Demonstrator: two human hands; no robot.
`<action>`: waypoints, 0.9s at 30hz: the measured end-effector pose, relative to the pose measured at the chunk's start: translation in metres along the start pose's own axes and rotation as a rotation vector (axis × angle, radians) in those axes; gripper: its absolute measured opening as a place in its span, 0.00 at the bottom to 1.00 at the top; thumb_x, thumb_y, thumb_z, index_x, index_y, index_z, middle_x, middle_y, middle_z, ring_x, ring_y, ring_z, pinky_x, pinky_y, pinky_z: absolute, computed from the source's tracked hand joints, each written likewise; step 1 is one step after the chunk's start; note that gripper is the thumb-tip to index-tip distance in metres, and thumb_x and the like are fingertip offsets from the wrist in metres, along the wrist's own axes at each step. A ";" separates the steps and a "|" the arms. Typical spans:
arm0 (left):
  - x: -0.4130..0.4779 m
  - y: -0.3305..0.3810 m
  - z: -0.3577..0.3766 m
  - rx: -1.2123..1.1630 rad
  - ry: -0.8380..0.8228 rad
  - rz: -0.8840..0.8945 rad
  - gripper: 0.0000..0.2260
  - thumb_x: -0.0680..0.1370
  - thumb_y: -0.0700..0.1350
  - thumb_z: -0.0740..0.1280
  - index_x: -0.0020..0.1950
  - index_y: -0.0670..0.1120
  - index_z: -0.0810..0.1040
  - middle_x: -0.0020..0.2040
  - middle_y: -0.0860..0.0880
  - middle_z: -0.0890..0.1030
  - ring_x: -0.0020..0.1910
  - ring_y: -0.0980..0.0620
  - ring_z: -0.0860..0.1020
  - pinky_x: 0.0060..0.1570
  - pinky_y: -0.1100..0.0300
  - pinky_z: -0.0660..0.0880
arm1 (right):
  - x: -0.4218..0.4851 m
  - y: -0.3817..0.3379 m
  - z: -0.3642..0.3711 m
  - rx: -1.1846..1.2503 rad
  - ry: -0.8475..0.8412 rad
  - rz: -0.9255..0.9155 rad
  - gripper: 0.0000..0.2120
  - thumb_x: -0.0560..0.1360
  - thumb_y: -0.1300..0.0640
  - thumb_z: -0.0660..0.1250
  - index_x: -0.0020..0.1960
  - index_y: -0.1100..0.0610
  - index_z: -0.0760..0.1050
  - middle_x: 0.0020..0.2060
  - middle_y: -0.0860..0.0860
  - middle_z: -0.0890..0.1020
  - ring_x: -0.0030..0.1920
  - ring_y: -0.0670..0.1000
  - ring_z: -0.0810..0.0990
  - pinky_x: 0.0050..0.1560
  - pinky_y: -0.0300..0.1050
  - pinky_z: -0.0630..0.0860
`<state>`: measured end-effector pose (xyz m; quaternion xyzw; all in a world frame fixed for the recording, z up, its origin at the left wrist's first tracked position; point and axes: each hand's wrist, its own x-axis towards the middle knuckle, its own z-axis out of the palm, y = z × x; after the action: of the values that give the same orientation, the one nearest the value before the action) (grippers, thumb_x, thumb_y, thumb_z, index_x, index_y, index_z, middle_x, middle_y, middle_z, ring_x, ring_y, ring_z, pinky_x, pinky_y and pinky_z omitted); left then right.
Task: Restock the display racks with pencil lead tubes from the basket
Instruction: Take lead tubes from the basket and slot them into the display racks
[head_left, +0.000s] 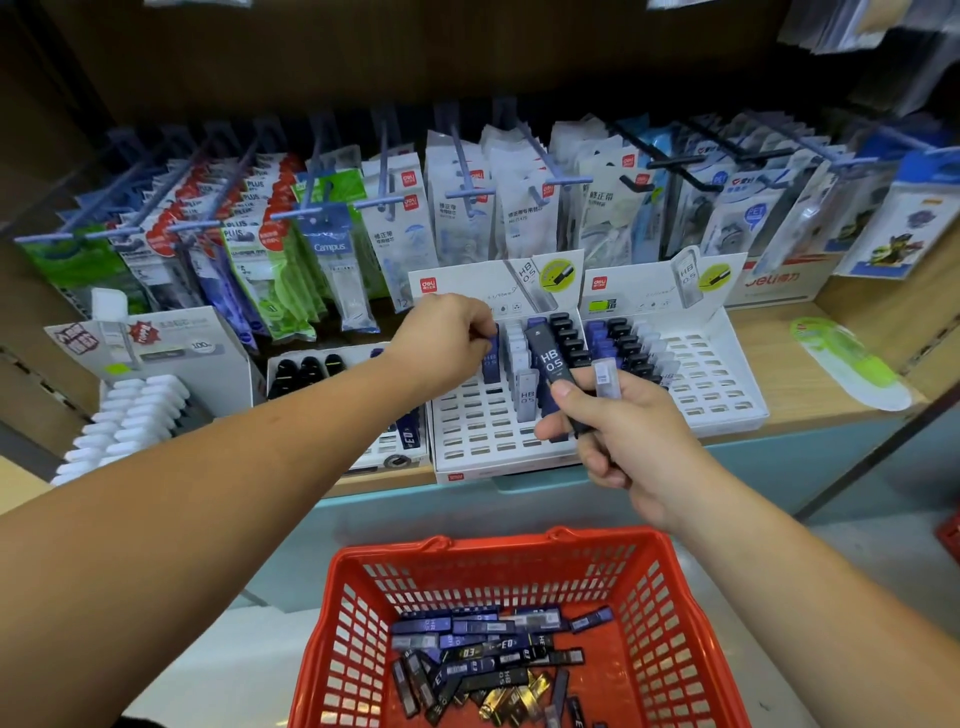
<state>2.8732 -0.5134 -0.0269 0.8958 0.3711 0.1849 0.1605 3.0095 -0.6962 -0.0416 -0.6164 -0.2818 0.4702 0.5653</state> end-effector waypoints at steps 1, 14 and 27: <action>0.000 0.001 0.000 0.019 0.009 0.000 0.06 0.78 0.39 0.71 0.52 0.45 0.87 0.47 0.48 0.87 0.48 0.47 0.83 0.54 0.52 0.80 | -0.001 0.000 0.000 0.005 0.005 -0.003 0.06 0.81 0.54 0.69 0.56 0.56 0.79 0.42 0.59 0.87 0.23 0.49 0.65 0.24 0.37 0.58; -0.028 0.014 -0.050 -0.756 0.027 -0.223 0.10 0.77 0.37 0.76 0.55 0.35 0.80 0.38 0.35 0.83 0.36 0.45 0.83 0.37 0.56 0.84 | 0.009 -0.012 0.027 0.096 0.035 -0.030 0.13 0.83 0.44 0.60 0.55 0.55 0.73 0.46 0.54 0.80 0.23 0.50 0.65 0.26 0.36 0.55; -0.009 -0.028 -0.035 -0.148 0.009 -0.121 0.08 0.79 0.40 0.72 0.58 0.47 0.83 0.46 0.50 0.85 0.48 0.50 0.84 0.56 0.51 0.81 | 0.006 -0.027 0.017 0.073 0.096 -0.242 0.08 0.81 0.52 0.70 0.50 0.55 0.86 0.40 0.50 0.85 0.35 0.51 0.79 0.32 0.38 0.72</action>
<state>2.8346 -0.4961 -0.0096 0.8565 0.4107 0.2058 0.2355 3.0017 -0.6778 -0.0159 -0.5787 -0.3092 0.3785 0.6529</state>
